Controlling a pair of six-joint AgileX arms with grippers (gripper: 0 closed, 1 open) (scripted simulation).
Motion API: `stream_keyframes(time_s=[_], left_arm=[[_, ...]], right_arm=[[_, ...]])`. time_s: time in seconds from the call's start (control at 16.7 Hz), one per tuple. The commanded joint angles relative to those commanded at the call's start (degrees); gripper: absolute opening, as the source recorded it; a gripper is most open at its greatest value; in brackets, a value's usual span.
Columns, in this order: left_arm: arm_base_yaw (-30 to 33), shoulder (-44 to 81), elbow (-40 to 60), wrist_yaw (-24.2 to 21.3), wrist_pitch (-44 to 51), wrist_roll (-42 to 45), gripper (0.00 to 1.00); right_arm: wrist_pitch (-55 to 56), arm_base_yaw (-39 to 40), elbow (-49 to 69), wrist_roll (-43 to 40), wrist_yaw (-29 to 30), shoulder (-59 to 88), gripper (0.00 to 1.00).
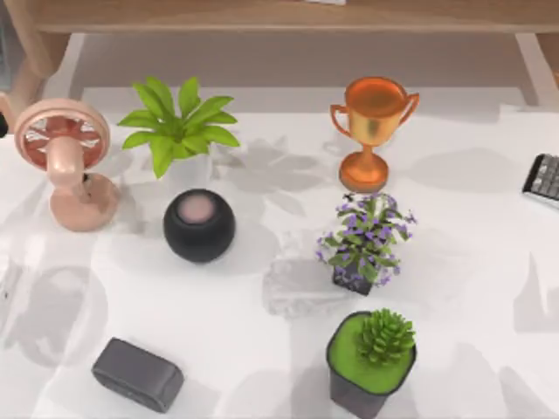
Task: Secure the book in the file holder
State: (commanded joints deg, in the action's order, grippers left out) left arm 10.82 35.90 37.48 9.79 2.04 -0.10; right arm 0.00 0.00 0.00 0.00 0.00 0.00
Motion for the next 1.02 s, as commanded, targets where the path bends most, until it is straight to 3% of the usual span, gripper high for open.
stream_keyframes(time_s=[0.6, 0.84, 1.02], left_arm=[[15.22, 56.43, 60.50, 14.55, 3.76, 0.56, 1.00], [19.60, 72.42, 77.97, 18.59, 4.59, 0.68, 1.00], [21.60, 79.02, 85.40, 20.37, 4.86, 0.70, 1.00]], right_arm=[[0.00, 0.00, 0.00, 0.00, 0.00, 0.00, 1.00], [0.00, 0.00, 0.00, 0.00, 0.00, 0.00, 1.00], [0.00, 0.00, 0.00, 0.00, 0.00, 0.00, 1.00]])
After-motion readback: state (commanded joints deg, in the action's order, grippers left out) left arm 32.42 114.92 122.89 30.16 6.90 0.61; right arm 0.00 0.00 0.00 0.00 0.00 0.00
